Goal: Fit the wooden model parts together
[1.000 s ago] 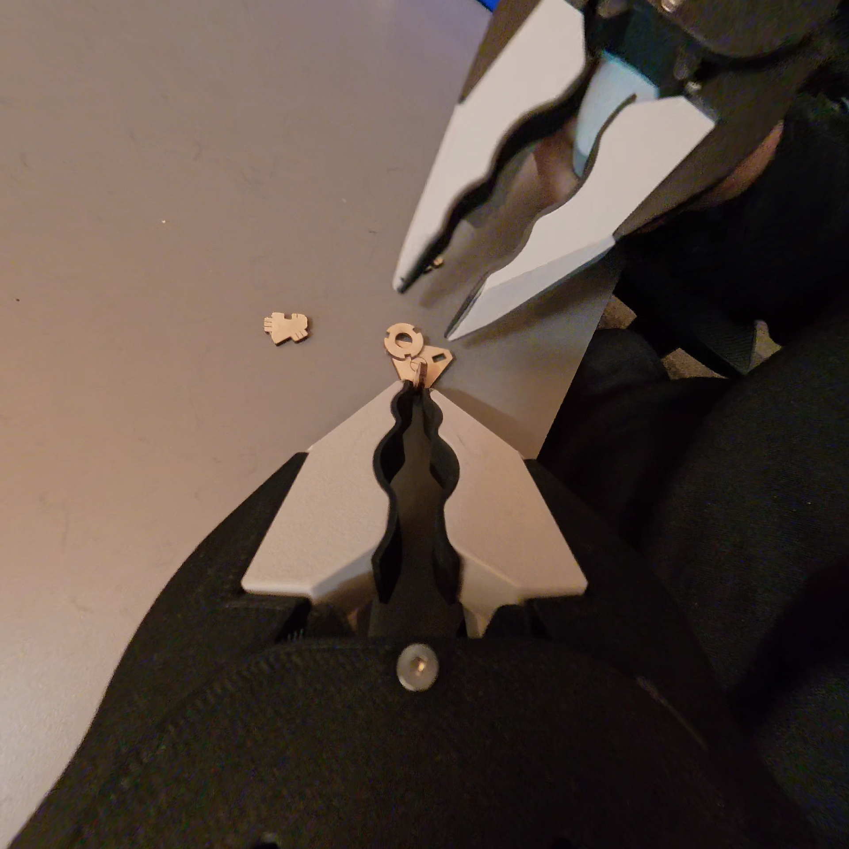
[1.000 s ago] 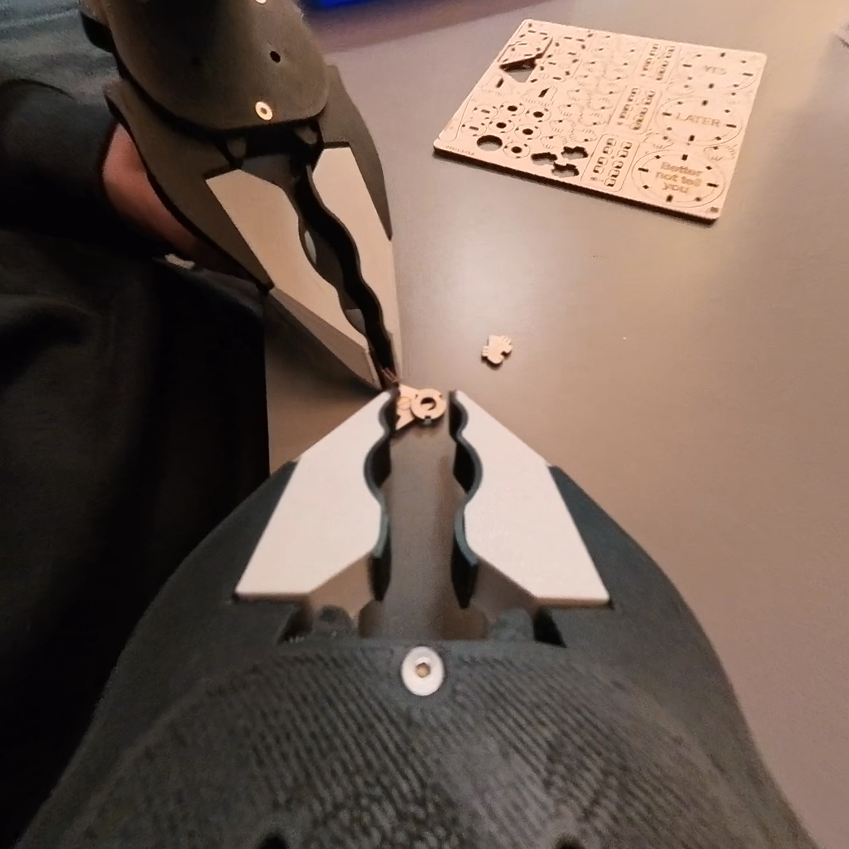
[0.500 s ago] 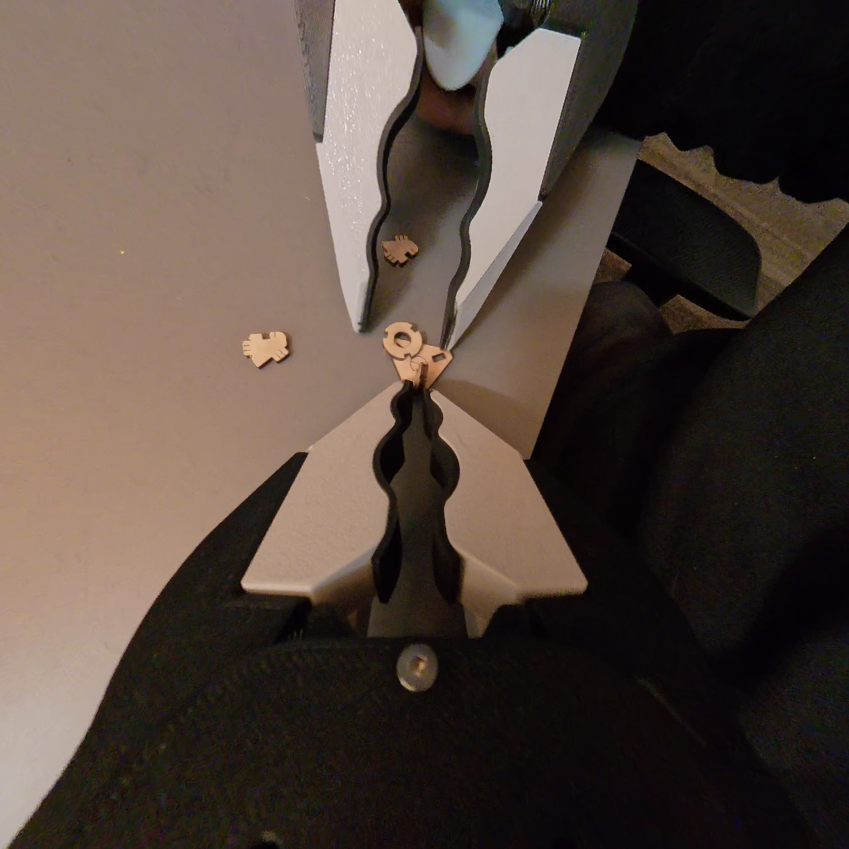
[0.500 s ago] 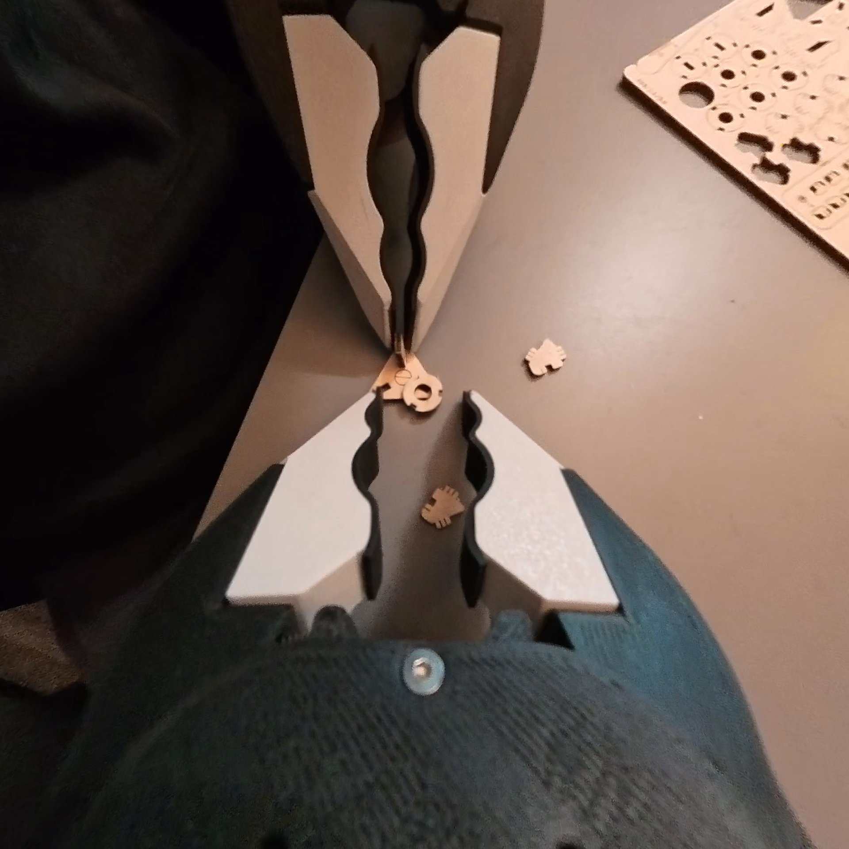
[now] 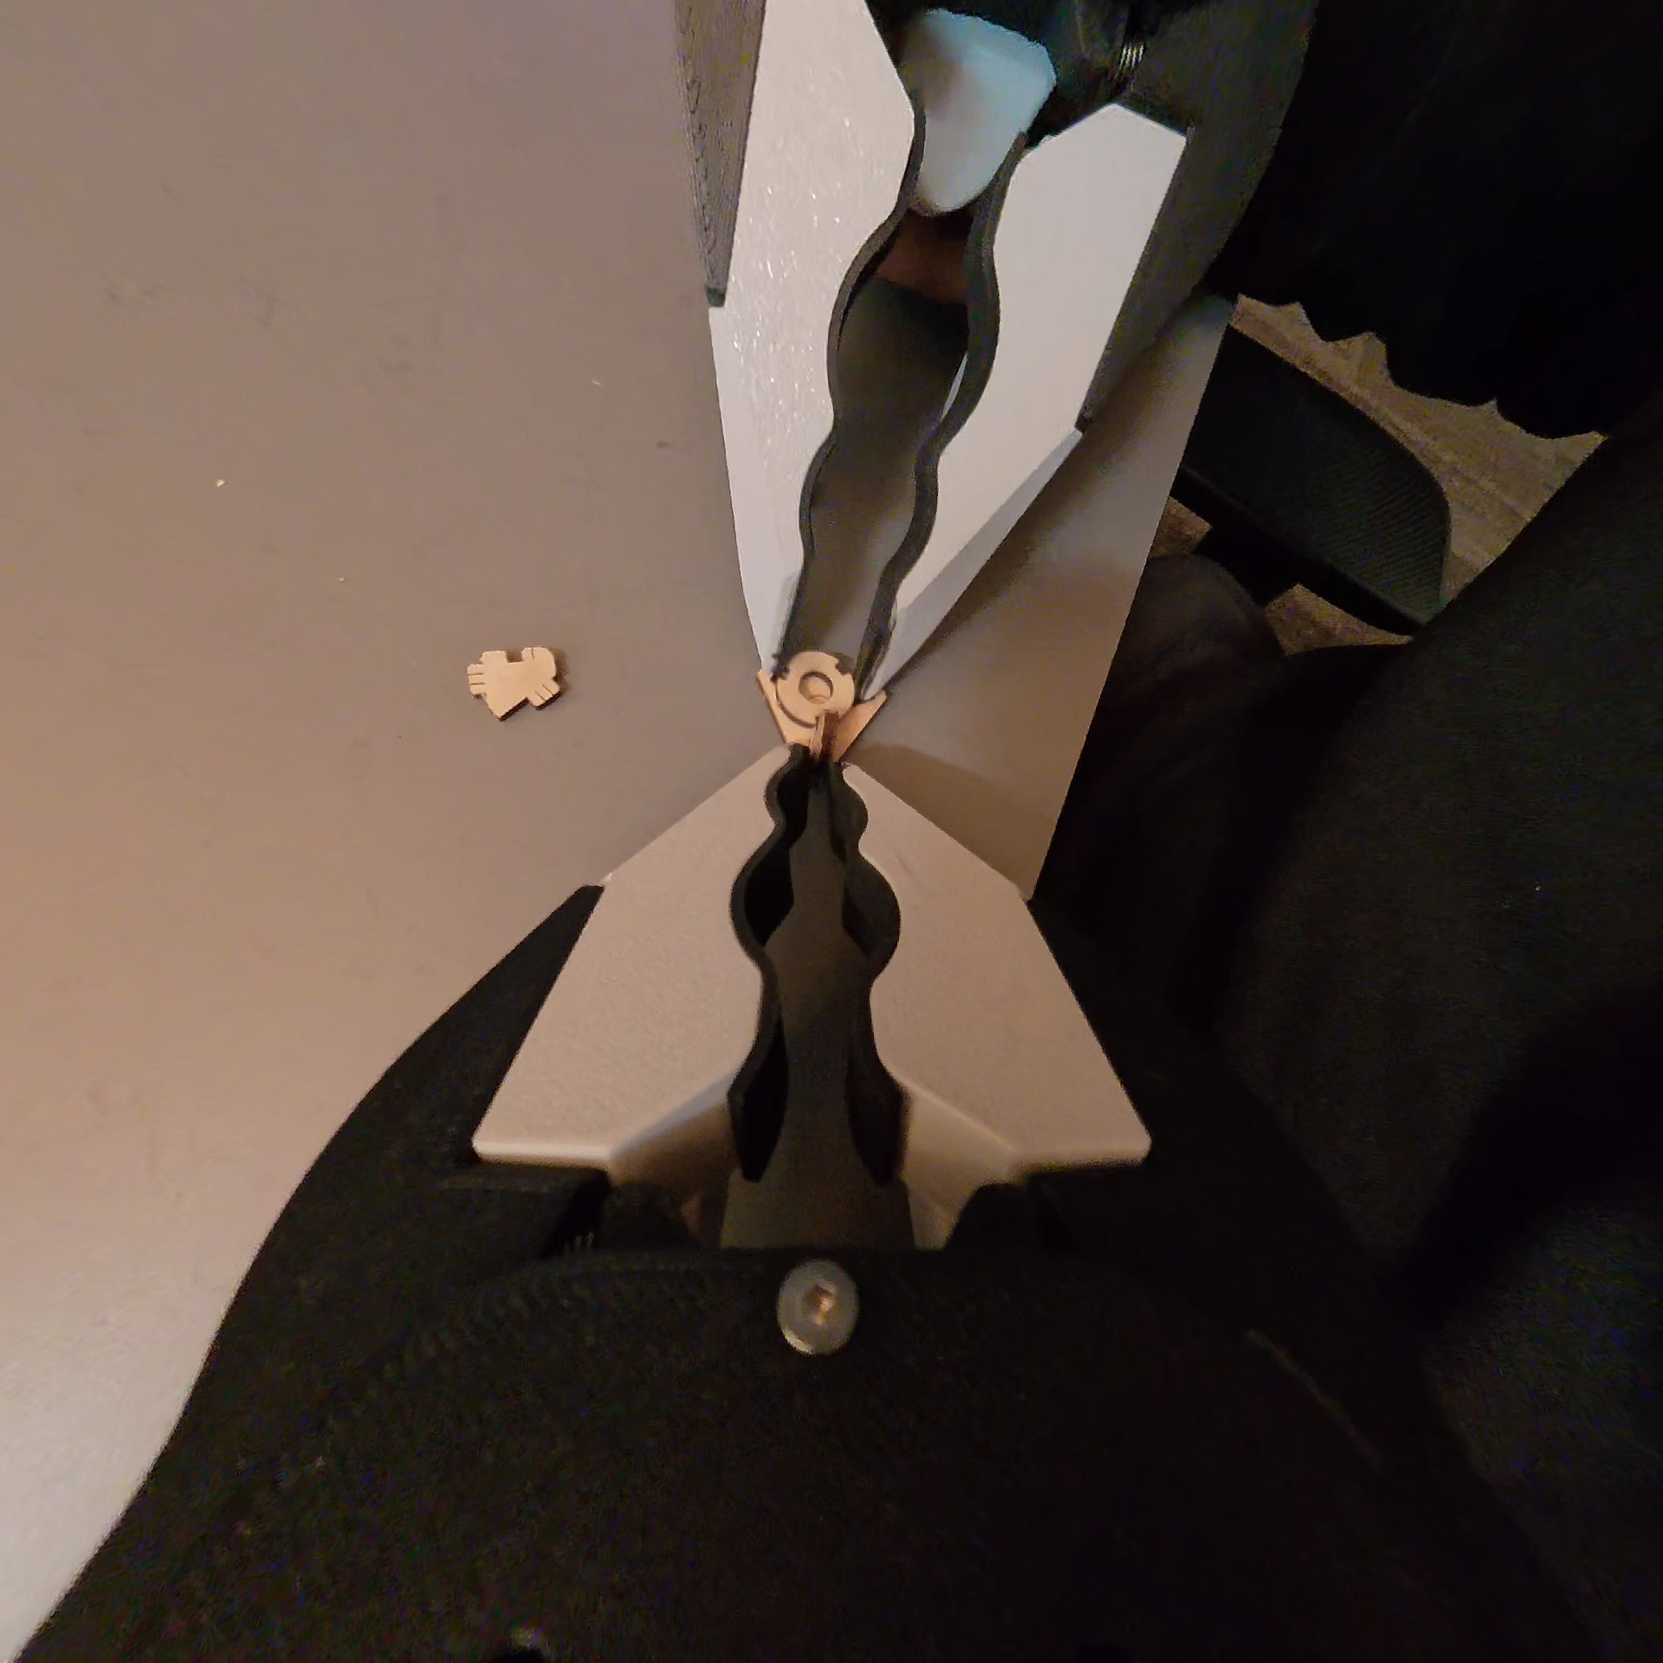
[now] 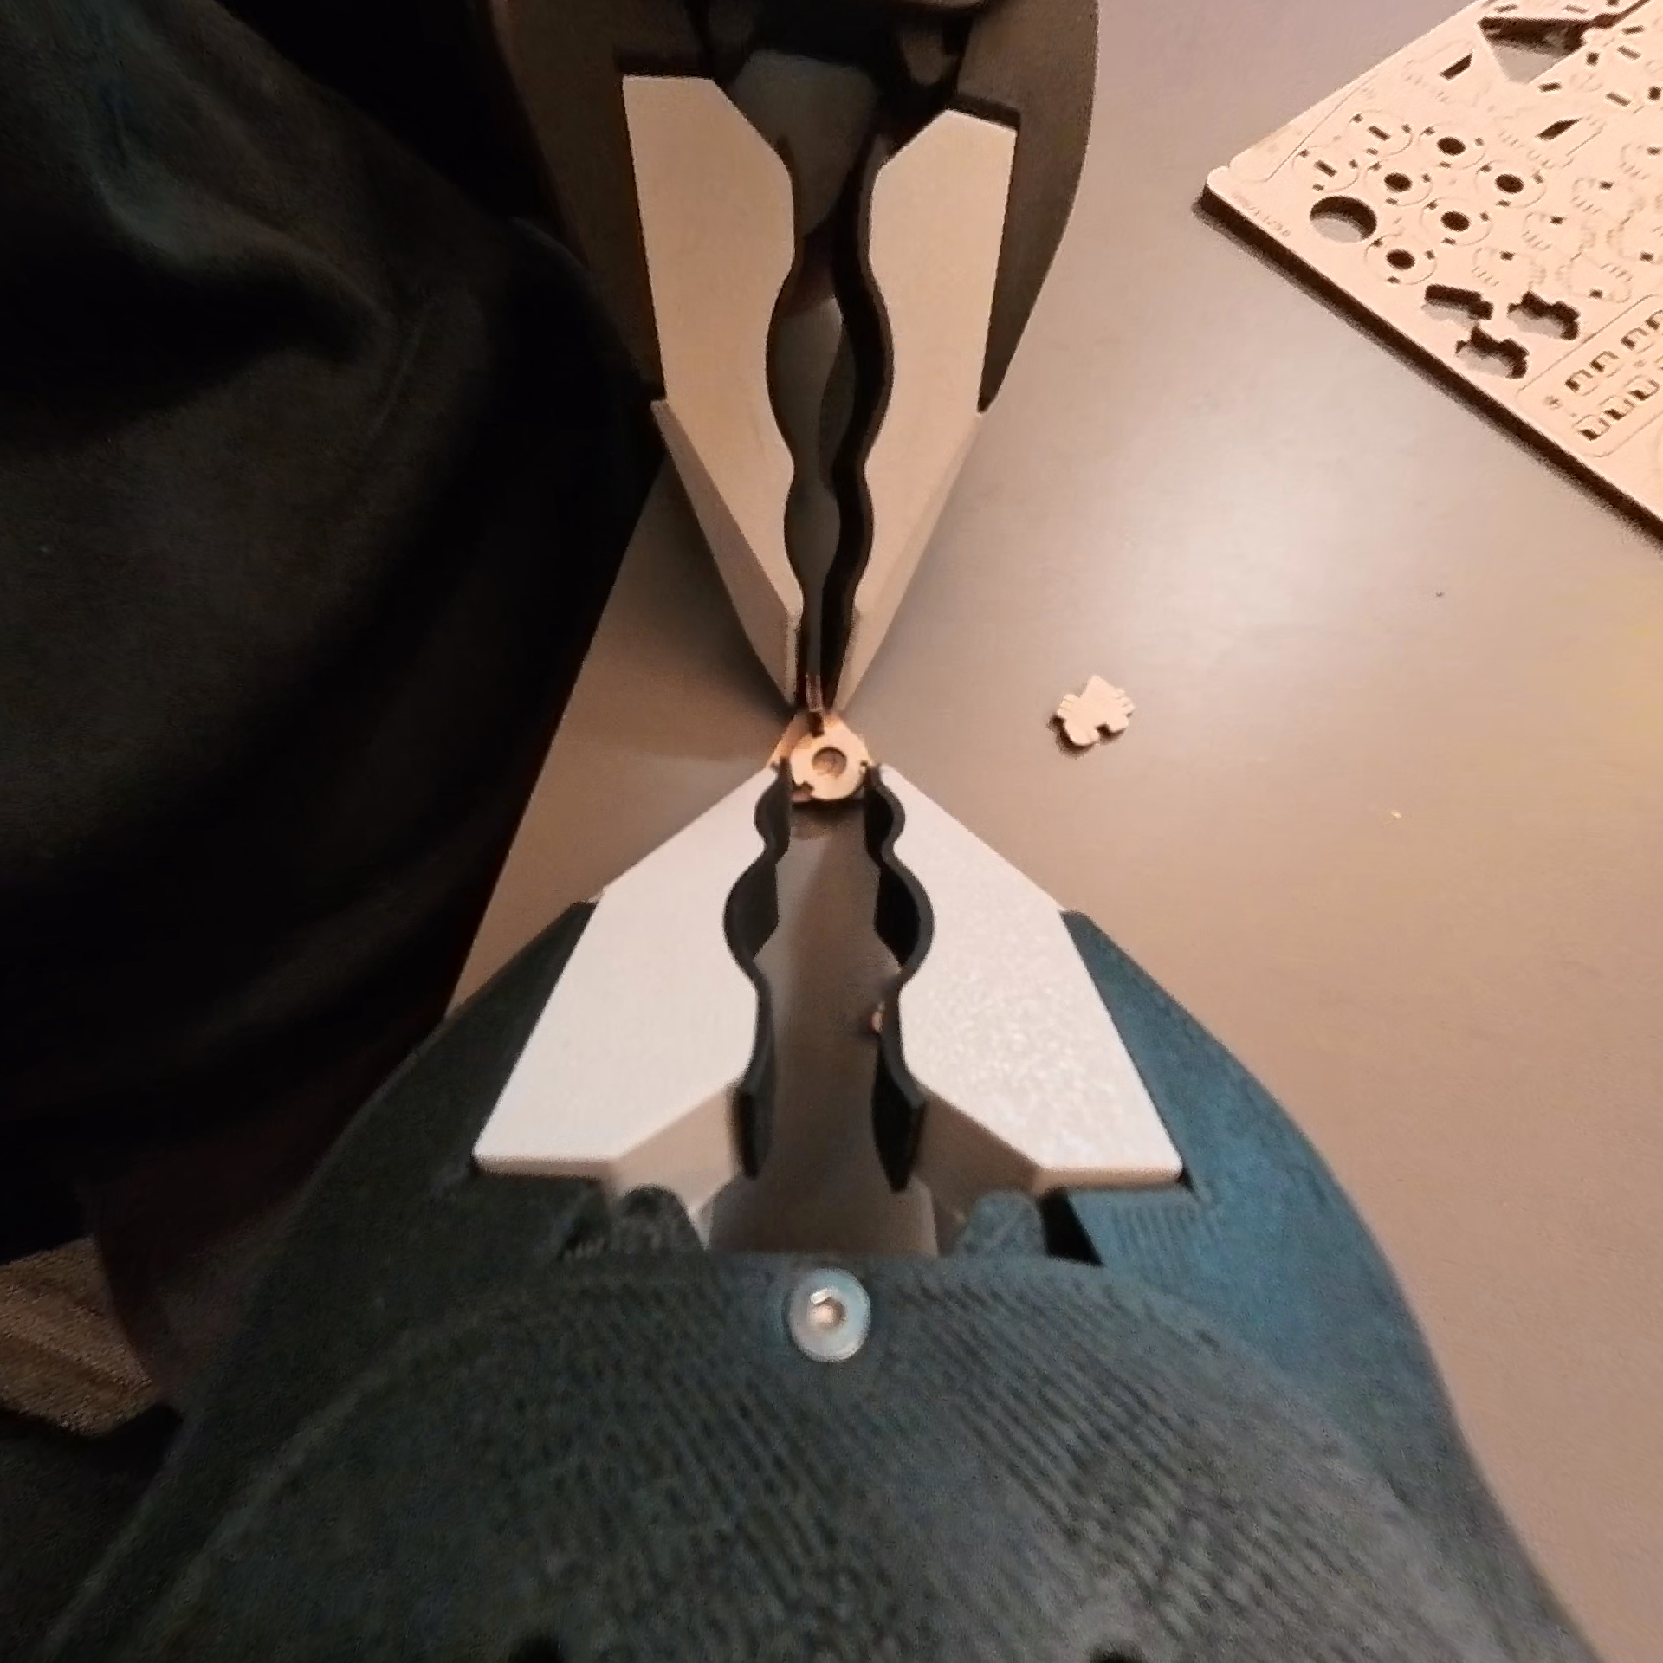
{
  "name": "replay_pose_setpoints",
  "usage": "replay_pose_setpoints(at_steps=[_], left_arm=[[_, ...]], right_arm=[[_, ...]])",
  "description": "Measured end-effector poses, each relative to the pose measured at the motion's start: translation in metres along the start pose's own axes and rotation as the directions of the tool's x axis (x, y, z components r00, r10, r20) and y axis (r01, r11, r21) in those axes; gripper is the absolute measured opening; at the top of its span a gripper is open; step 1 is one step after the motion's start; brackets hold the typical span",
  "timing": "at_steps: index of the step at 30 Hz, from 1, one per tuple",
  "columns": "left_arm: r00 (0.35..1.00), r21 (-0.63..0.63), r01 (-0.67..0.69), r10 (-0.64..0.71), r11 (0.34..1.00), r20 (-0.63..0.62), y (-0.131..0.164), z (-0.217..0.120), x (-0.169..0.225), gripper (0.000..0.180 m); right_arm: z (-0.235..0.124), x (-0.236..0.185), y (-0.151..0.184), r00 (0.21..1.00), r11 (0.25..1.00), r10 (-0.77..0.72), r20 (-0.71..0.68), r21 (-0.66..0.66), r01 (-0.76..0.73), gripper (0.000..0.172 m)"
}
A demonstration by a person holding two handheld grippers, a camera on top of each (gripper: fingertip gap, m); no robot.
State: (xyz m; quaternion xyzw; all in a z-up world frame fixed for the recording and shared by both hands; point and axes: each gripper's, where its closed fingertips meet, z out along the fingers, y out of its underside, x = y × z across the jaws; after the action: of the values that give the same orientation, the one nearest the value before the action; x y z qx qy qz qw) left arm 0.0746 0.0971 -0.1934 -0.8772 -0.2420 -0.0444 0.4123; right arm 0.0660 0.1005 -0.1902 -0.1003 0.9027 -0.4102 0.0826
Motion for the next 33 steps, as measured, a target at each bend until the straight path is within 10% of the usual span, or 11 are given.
replay_pose_setpoints(at_steps=[33], left_arm=[[1.000,-0.031,0.002,-0.002,1.000,0.014,-0.0010,0.0014,0.0008,0.002]], right_arm=[[-0.0023,-0.0009,-0.0003,1.000,0.999,0.026,-0.003,0.024,-0.025,0.014]])
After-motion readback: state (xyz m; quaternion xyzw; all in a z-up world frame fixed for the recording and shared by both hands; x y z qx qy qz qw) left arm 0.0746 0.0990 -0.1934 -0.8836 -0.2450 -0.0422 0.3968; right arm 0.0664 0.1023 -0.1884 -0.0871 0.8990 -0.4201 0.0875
